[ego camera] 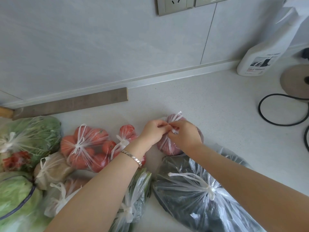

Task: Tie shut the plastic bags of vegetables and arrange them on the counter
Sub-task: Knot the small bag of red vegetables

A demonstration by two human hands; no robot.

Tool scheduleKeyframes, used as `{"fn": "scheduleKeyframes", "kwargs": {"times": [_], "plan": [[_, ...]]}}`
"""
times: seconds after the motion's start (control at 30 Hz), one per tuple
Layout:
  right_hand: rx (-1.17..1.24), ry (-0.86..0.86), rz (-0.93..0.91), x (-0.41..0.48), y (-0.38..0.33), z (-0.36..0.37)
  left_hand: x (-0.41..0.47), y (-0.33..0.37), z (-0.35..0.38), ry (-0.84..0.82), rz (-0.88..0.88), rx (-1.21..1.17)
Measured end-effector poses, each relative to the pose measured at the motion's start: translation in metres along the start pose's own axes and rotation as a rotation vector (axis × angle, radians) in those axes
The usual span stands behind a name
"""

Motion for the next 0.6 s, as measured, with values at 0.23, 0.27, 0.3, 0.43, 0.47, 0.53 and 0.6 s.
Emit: {"fn": "scheduleKeyframes", "kwargs": {"times": [0.23, 0.27, 0.3, 0.43, 0.47, 0.53, 0.6], "plan": [[0.086, -0.175, 0.035, 0.009, 0.005, -0.001, -0.002, 0.0, 0.002, -0.026, 0.013, 0.054], [0.08, -0.177, 0.043, 0.01, 0.005, 0.0, -0.003, 0.001, 0.003, -0.025, 0.017, 0.056], [0.044, -0.178, 0.06, 0.01, 0.005, 0.0, -0.004, 0.002, 0.003, -0.02, 0.024, 0.062], [-0.105, -0.123, 0.07, 0.012, 0.005, 0.005, -0.008, 0.003, 0.002, 0.043, 0.047, 0.036], [-0.072, -0.109, 0.066, 0.011, 0.005, 0.006, -0.009, 0.002, 0.001, 0.065, 0.046, 0.011], [0.031, -0.072, 0.059, 0.008, 0.006, 0.003, -0.011, -0.001, 0.0, 0.104, 0.044, -0.032], [0.144, -0.021, 0.051, 0.004, 0.008, -0.001, -0.011, -0.002, 0.0, 0.138, 0.051, -0.054]]}}
Point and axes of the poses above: each hand's wrist, its own x-axis towards the middle knuckle, its own z-axis out of the palm, y = z × x, the point moved 8 cm from there along x, towards the middle knuckle, and after that the axes turned 10 degrees about -y, right-handed, at the moved point
